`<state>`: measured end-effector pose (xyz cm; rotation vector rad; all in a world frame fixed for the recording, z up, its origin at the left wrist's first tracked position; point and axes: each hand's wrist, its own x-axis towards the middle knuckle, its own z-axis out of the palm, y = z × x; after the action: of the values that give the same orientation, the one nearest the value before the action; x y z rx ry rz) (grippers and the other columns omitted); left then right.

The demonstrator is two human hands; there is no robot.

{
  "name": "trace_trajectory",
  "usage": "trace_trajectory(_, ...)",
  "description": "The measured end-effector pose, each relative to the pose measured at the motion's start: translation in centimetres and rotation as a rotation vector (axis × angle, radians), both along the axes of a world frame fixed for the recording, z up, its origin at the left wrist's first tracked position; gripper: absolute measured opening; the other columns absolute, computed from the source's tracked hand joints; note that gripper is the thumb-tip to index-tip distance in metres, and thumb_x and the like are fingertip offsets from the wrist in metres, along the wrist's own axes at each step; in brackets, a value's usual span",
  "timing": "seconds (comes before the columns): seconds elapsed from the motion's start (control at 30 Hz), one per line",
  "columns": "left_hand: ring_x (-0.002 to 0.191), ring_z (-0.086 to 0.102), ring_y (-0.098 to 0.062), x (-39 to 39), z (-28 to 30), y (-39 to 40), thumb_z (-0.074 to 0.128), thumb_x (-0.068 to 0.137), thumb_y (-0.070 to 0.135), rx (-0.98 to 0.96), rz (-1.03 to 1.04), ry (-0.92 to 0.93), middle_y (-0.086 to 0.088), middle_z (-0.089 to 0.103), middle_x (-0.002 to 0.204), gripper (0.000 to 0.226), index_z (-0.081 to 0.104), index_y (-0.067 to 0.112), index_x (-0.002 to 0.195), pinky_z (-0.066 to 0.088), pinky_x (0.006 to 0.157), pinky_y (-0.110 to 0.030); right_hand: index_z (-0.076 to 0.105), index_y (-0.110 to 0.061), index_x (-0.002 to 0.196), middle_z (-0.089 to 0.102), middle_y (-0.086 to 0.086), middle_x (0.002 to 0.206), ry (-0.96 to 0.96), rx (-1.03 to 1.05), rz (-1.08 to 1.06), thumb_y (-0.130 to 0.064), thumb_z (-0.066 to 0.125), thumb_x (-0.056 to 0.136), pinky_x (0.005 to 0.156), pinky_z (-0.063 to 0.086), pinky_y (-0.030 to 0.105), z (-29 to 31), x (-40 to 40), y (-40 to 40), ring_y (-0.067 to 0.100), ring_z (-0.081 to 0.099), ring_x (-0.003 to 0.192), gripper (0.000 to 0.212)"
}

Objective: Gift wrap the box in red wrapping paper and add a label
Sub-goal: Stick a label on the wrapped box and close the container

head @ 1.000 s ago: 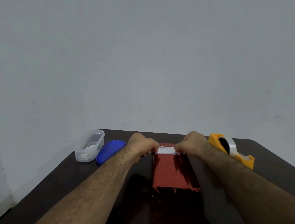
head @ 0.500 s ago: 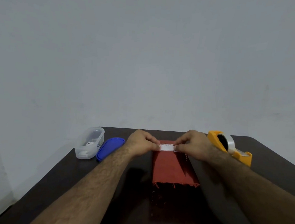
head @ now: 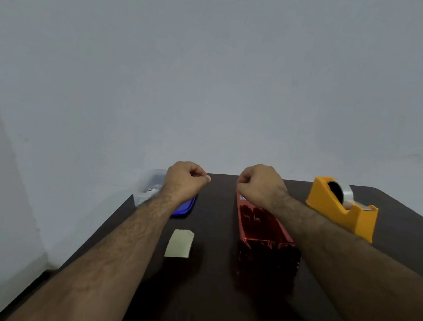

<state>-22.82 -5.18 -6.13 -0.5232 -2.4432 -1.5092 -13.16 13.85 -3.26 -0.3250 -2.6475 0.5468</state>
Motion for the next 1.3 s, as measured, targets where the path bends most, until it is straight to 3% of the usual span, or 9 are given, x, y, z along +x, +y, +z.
trace_trajectory(0.2, 0.122, 0.060, -0.020, -2.3, -1.6, -8.0, 0.080, 0.091, 0.043, -0.210, 0.286, 0.162, 0.001, 0.067, 0.132, 0.043, 0.073, 0.022, 0.128, 0.051, 0.101, -0.036, 0.077, -0.025, 0.098, 0.075, -0.003, 0.100, -0.182, 0.043, 0.044, -0.031, 0.069, 0.085, 0.086, 0.062, 0.036, -1.0, -4.2, -7.5, 0.017, 0.069, 0.093, 0.016)
trace_trajectory(0.33, 0.141, 0.049, -0.028, -3.2, -4.5, -11.1, 0.088, 0.076, 0.060, -0.217, 0.353, 0.052, -0.004, 0.055, 0.153, 0.096, 0.051, 0.019, 0.154, 0.045, 0.113, -0.044, 0.069, -0.015, 0.119, 0.069, 0.003, 0.107, -0.280, 0.094, -0.040, -0.052, 0.065, 0.090, 0.088, 0.060, 0.038, -2.5, -7.4, -11.9, 0.024, 0.067, 0.098, 0.047)
trace_trajectory(0.43, 0.137, 0.055, -0.028, -3.7, -5.6, -11.6, 0.095, 0.064, 0.065, -0.118, 0.287, -0.126, -0.004, 0.057, 0.151, 0.118, 0.040, 0.017, 0.157, 0.049, 0.104, -0.038, 0.063, -0.017, 0.127, 0.066, 0.003, 0.117, -0.399, 0.017, -0.161, -0.080, 0.057, 0.085, 0.089, 0.057, 0.036, -3.9, -9.3, -14.1, 0.023, 0.066, 0.104, 0.076)
trace_trajectory(0.57, 0.117, 0.066, -0.028, -4.6, -6.4, -11.6, 0.094, 0.066, 0.060, -0.140, 0.322, -0.182, -0.003, 0.067, 0.131, 0.097, 0.048, 0.016, 0.140, 0.052, 0.087, -0.033, 0.061, -0.008, 0.103, 0.063, 0.003, 0.104, -0.455, -0.101, -0.180, -0.064, 0.060, 0.094, 0.097, 0.055, 0.036, -4.2, -9.9, -15.6, 0.023, 0.065, 0.112, 0.057)
trace_trajectory(0.67, 0.101, 0.068, -0.024, -5.2, -6.7, -11.7, 0.089, 0.062, 0.060, -0.151, 0.362, -0.185, 0.002, 0.071, 0.115, 0.080, 0.058, 0.019, 0.124, 0.057, 0.081, -0.034, 0.064, -0.002, 0.119, 0.056, 0.005, 0.082, -0.390, -0.288, -0.181, -0.036, 0.066, 0.094, 0.094, 0.059, 0.035, -4.4, -10.8, -15.8, 0.023, 0.069, 0.103, 0.042)
trace_trajectory(0.77, 0.096, 0.068, -0.023, -5.2, -6.8, -11.6, 0.087, 0.060, 0.061, -0.163, 0.356, -0.186, 0.004, 0.071, 0.109, 0.075, 0.060, 0.022, 0.118, 0.057, 0.079, -0.034, 0.052, -0.001, 0.128, 0.065, 0.010, 0.105, -0.124, -0.490, -0.238, -0.026, 0.070, 0.085, 0.079, 0.057, 0.036, -4.8, -12.3, -15.8, 0.029, 0.068, 0.095, 0.053)
trace_trajectory(0.9, 0.091, 0.069, -0.022, -4.8, -6.7, -11.3, 0.084, 0.057, 0.064, -0.171, 0.340, -0.178, 0.006, 0.070, 0.103, 0.072, 0.058, 0.025, 0.112, 0.062, 0.080, -0.040, 0.052, -0.008, 0.118, 0.061, 0.008, 0.111, 0.066, -0.413, -0.041, -0.015, 0.061, 0.095, 0.078, 0.048, 0.033, -3.6, -13.1, -16.8, 0.025, 0.057, 0.096, 0.026)
trace_trajectory(1.17, 0.098, 0.070, -0.021, -4.8, -6.7, -11.9, 0.095, 0.061, 0.060, -0.149, 0.316, -0.157, 0.005, 0.071, 0.115, 0.084, 0.059, 0.024, 0.126, 0.062, 0.084, -0.036, 0.073, -0.015, 0.100, 0.068, -0.003, 0.095, 0.167, -0.375, 0.170, -0.057, 0.070, 0.093, 0.082, 0.048, 0.027, -3.4, -14.8, -17.9, 0.014, 0.063, 0.091, 0.043)
trace_trajectory(1.3, 0.092, 0.069, -0.015, -4.8, -6.7, -11.9, 0.095, 0.061, 0.055, -0.093, 0.268, -0.173, 0.008, 0.072, 0.109, 0.077, 0.059, 0.027, 0.123, 0.063, 0.084, -0.035, 0.082, -0.016, 0.081, 0.076, -0.004, 0.090, 0.024, -0.522, 0.232, -0.062, 0.051, 0.103, 0.070, 0.045, 0.019, -4.4, -15.5, -17.7, 0.010, 0.067, 0.083, 0.060)
